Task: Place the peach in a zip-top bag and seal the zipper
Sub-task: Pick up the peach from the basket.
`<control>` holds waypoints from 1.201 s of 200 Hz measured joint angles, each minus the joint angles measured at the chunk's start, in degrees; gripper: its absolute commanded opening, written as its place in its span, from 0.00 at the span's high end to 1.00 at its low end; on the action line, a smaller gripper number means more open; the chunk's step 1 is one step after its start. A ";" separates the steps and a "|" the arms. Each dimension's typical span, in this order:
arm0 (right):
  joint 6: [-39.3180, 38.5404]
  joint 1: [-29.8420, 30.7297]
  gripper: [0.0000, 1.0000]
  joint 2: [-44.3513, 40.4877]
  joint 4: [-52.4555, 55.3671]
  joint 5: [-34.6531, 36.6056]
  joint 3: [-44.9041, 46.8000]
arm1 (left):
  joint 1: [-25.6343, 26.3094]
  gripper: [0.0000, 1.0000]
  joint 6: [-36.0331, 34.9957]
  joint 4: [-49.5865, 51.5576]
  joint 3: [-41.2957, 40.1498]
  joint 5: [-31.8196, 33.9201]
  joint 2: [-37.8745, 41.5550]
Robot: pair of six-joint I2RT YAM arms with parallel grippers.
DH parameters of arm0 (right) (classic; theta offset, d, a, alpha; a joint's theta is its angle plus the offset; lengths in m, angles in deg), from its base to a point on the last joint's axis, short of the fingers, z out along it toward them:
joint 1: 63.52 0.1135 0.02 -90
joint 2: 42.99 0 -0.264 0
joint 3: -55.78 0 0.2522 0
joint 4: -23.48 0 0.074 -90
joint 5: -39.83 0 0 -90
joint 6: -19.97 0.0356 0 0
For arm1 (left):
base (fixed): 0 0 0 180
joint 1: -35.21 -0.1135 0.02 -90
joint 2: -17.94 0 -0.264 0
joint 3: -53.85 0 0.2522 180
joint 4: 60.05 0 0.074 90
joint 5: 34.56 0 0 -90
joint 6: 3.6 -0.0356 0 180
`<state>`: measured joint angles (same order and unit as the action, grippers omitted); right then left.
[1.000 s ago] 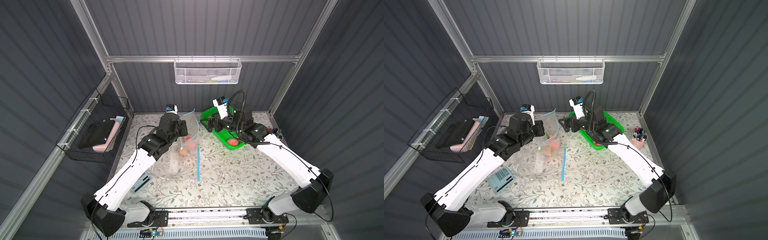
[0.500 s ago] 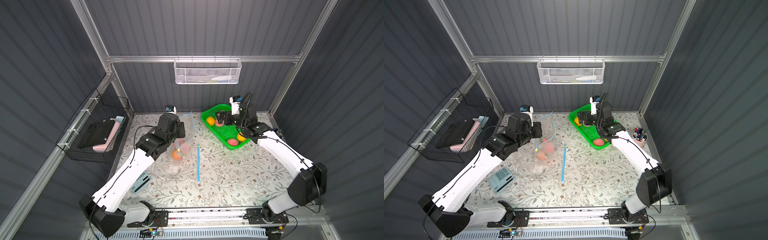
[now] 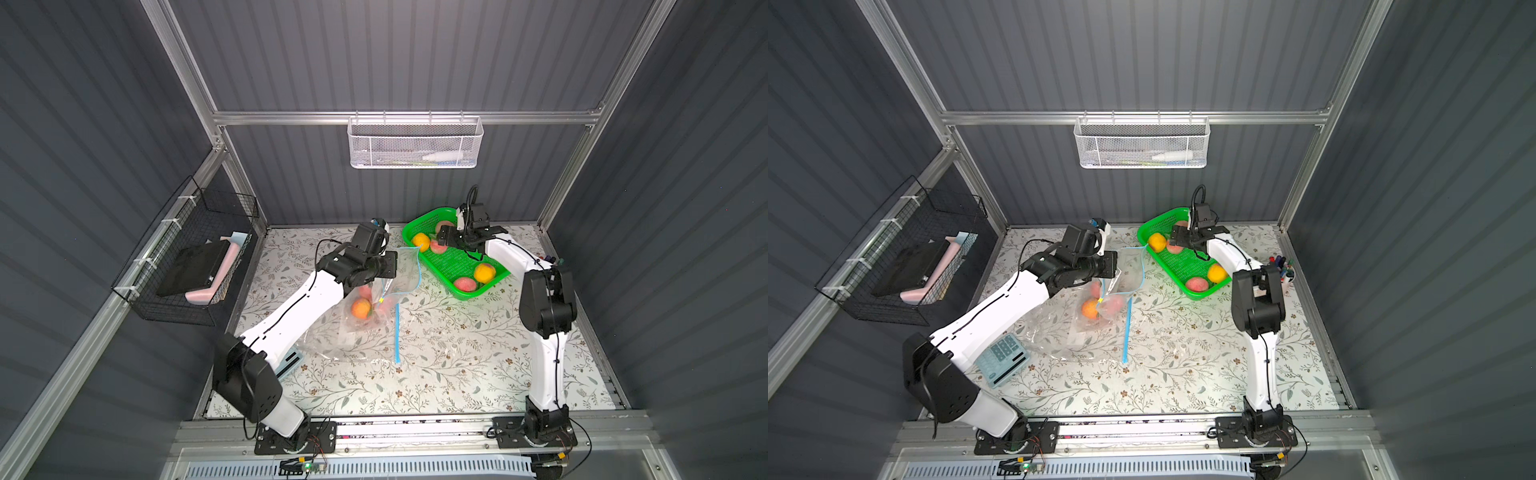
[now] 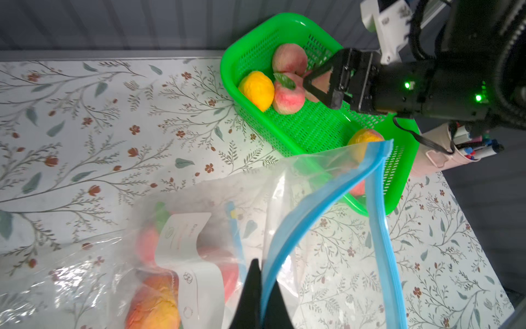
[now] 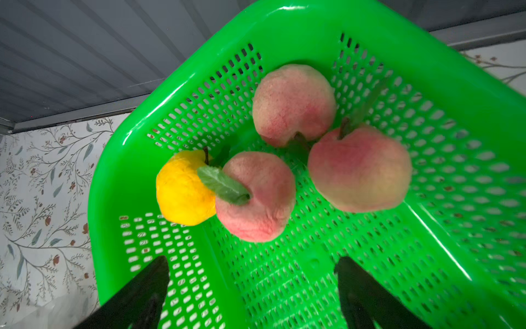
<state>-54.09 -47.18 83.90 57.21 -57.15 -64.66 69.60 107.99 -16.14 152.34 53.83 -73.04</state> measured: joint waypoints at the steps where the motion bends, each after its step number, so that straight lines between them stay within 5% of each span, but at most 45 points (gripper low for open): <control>1: -0.02 0.00 0.07 0.15 0.07 -0.11 -0.11 | 0.00 1.00 0.02 -0.02 0.02 -0.07 -0.11; 145: -1.18 0.20 0.19 11.41 -0.85 -0.66 -9.70 | 0.00 1.00 3.32 -2.21 0.31 -4.31 -1.60; 189: -2.05 0.20 0.34 11.80 -1.07 -0.68 -9.90 | 0.00 1.00 3.58 -2.16 0.31 -4.24 -1.60; 240: -1.11 0.13 0.35 10.88 -0.61 -0.61 -8.98 | 0.00 1.00 4.15 -2.05 0.31 -3.74 -1.60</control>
<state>-55.20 -47.05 94.79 56.60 -57.76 -73.64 69.60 112.14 -18.19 152.65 50.09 -74.64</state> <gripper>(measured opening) 0.655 0.052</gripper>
